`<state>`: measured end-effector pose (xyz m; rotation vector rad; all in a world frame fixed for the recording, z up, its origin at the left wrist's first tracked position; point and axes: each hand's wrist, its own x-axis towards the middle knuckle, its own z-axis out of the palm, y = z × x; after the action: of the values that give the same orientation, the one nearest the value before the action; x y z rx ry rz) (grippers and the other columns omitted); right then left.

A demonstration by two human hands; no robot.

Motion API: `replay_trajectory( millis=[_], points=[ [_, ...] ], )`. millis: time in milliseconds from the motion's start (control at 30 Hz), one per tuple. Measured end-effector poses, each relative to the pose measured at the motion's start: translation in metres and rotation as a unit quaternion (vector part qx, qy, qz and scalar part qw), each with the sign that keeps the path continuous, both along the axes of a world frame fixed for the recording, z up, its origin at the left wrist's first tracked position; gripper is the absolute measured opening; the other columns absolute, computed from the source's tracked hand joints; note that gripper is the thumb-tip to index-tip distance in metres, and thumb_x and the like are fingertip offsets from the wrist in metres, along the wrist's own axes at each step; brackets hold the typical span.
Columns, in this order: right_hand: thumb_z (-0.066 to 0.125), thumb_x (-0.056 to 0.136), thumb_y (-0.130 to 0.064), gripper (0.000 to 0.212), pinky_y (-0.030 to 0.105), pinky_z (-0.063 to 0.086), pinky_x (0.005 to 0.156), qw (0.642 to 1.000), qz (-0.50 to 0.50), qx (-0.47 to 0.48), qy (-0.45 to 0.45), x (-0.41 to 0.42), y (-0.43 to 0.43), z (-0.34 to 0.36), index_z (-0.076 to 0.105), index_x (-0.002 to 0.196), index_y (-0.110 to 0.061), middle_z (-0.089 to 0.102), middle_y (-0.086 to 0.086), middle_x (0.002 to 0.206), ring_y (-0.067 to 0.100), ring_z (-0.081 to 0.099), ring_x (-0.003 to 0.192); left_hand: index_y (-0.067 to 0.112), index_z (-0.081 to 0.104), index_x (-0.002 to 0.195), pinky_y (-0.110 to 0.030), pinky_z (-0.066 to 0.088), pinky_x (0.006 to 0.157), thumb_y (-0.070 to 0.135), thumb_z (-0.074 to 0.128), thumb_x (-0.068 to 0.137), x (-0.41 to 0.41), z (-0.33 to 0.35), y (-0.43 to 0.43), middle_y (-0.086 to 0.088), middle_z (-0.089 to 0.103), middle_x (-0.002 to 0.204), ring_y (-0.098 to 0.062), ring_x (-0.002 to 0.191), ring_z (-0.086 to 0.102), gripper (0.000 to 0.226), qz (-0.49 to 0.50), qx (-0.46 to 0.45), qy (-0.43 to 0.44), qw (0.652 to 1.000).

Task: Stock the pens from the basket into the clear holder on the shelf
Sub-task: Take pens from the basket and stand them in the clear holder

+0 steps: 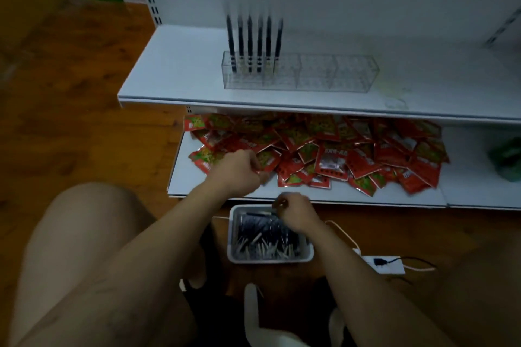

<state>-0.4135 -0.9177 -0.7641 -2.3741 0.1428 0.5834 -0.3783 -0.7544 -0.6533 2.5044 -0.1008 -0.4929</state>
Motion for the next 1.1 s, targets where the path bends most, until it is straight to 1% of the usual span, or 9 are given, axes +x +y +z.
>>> replay_trajectory(
  millis=[100, 233, 400, 633, 800, 900, 967, 1033, 1100],
  points=[
    [0.05, 0.091, -0.015, 0.022, 0.032, 0.045, 0.069, 0.989, 0.035, -0.022, 0.141, -0.023, -0.008, -0.036, 0.068, 0.098, -0.002, 0.067, 0.021, 0.098, 0.032, 0.062, 0.088, 0.019, 0.062, 0.102, -0.032, 0.049, 0.076, 0.043, 0.064, 0.085, -0.008, -0.034, 0.0, -0.004, 0.065, 0.099, -0.024, 0.095, 0.061, 0.029, -0.053, 0.085, 0.045, 0.994],
    [0.048, 0.095, -0.017, 0.017, 0.029, 0.05, 0.059, 0.956, 0.043, -0.017, 0.289, -0.038, -0.015, -0.064, 0.061, 0.104, -0.011, 0.063, 0.01, 0.083, 0.015, 0.06, 0.064, 0.018, 0.058, 0.113, -0.036, 0.051, 0.085, 0.041, 0.06, 0.087, -0.016, -0.078, 0.008, -0.006, 0.062, 0.113, -0.025, 0.102, 0.059, 0.035, -0.087, 0.169, 0.102, 0.976],
    [0.046, 0.093, -0.014, 0.03, 0.035, 0.05, 0.073, 0.967, 0.026, 0.018, 0.255, -0.02, 0.002, -0.093, 0.063, 0.109, 0.005, 0.062, 0.017, 0.094, 0.025, 0.056, 0.082, 0.016, 0.056, 0.113, -0.039, 0.052, 0.086, 0.039, 0.054, 0.089, -0.017, -0.122, 0.006, -0.008, 0.061, 0.116, -0.027, 0.103, 0.059, 0.033, -0.075, 0.172, 0.166, 0.968],
    [0.047, 0.093, -0.014, 0.045, 0.033, 0.046, 0.096, 0.947, -0.033, 0.109, 0.299, -0.004, 0.03, -0.141, 0.051, 0.137, -0.021, 0.054, 0.007, 0.136, 0.027, 0.052, 0.118, 0.007, 0.064, 0.114, -0.034, 0.049, 0.092, 0.025, 0.054, 0.091, -0.016, -0.176, 0.002, -0.014, 0.065, 0.116, -0.029, 0.109, 0.059, 0.032, 0.077, 0.077, 0.242, 0.964],
    [0.046, 0.088, -0.021, 0.064, 0.039, 0.037, 0.108, 0.928, -0.087, 0.124, 0.34, 0.01, 0.044, -0.176, 0.029, 0.15, -0.024, 0.035, 0.011, 0.152, 0.034, 0.041, 0.132, 0.005, 0.069, 0.086, -0.029, 0.05, 0.072, 0.019, 0.058, 0.088, -0.004, -0.199, 0.026, -0.009, 0.069, 0.087, -0.021, 0.08, 0.064, 0.018, 0.194, 0.024, 0.27, 0.943],
    [0.043, 0.092, -0.016, 0.056, 0.036, 0.042, 0.098, 0.914, -0.151, 0.137, 0.351, 0.015, 0.042, -0.185, 0.036, 0.147, -0.017, 0.042, 0.013, 0.147, 0.034, 0.046, 0.127, 0.012, 0.063, 0.068, -0.026, 0.047, 0.058, 0.015, 0.061, 0.088, 0.002, -0.205, 0.031, -0.003, 0.063, 0.069, -0.015, 0.064, 0.059, 0.02, 0.237, -0.003, 0.279, 0.931],
    [0.04, 0.098, -0.012, 0.043, 0.033, 0.048, 0.088, 0.907, -0.216, 0.14, 0.334, 0.018, 0.036, -0.18, 0.048, 0.139, -0.012, 0.056, 0.015, 0.13, 0.029, 0.057, 0.107, 0.013, 0.062, 0.068, -0.026, 0.047, 0.056, 0.015, 0.06, 0.088, 0.004, -0.207, 0.032, -0.005, 0.064, 0.071, -0.015, 0.062, 0.059, 0.021, 0.241, -0.008, 0.279, 0.93],
    [0.047, 0.098, -0.016, 0.03, 0.029, 0.048, 0.068, 0.899, -0.286, 0.125, 0.308, 0.019, 0.026, -0.176, 0.064, 0.121, -0.007, 0.066, 0.015, 0.101, 0.024, 0.059, 0.079, 0.012, 0.065, 0.076, -0.026, 0.05, 0.061, 0.017, 0.059, 0.09, 0.006, -0.206, 0.029, -0.008, 0.067, 0.076, -0.018, 0.065, 0.063, 0.016, 0.24, -0.014, 0.279, 0.93],
    [0.059, 0.094, -0.019, 0.022, 0.029, 0.05, 0.064, 0.904, -0.296, 0.13, 0.28, 0.018, 0.017, -0.167, 0.071, 0.107, -0.007, 0.067, 0.011, 0.087, 0.022, 0.062, 0.075, 0.008, 0.068, 0.091, -0.03, 0.053, 0.07, 0.019, 0.058, 0.09, 0.007, -0.201, 0.024, -0.01, 0.068, 0.087, -0.025, 0.079, 0.066, 0.014, 0.229, -0.019, 0.276, 0.933]
  ],
)
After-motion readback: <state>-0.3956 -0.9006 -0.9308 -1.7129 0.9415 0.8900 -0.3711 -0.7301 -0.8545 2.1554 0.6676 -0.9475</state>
